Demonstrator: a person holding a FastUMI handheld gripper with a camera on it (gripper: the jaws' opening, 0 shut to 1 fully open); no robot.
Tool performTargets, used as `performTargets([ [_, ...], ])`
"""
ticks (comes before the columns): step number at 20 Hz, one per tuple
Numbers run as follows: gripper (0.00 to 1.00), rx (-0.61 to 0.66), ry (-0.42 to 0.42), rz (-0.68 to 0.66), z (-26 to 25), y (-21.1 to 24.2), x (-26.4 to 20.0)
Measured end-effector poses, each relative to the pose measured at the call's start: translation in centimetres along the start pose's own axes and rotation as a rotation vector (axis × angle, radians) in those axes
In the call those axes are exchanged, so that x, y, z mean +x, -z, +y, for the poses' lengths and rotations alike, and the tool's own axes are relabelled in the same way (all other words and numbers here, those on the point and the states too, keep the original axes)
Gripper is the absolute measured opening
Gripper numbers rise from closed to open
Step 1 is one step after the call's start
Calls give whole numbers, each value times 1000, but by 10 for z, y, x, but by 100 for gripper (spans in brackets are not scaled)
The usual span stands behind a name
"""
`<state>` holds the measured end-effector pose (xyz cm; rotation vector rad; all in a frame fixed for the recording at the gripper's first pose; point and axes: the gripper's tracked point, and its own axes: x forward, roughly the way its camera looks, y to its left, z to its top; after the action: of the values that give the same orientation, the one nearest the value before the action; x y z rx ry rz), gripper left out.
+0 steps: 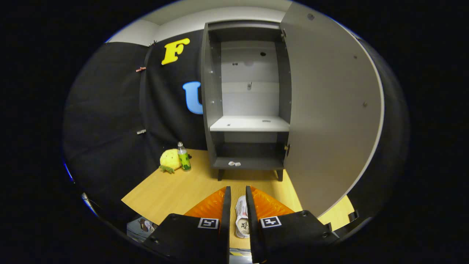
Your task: Open the shoe cabinet door, grab the shoes and put them into the shoe cabinet, then close the shoe cabinet door.
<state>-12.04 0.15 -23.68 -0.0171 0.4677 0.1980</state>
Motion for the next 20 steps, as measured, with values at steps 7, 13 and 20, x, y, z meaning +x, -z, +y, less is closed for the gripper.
performTargets([
  [7,27,24,59,217,-3,123,73],
  [13,27,91,101,362,-14,203,111],
  [20,27,120,119,373,-16,228,153],
])
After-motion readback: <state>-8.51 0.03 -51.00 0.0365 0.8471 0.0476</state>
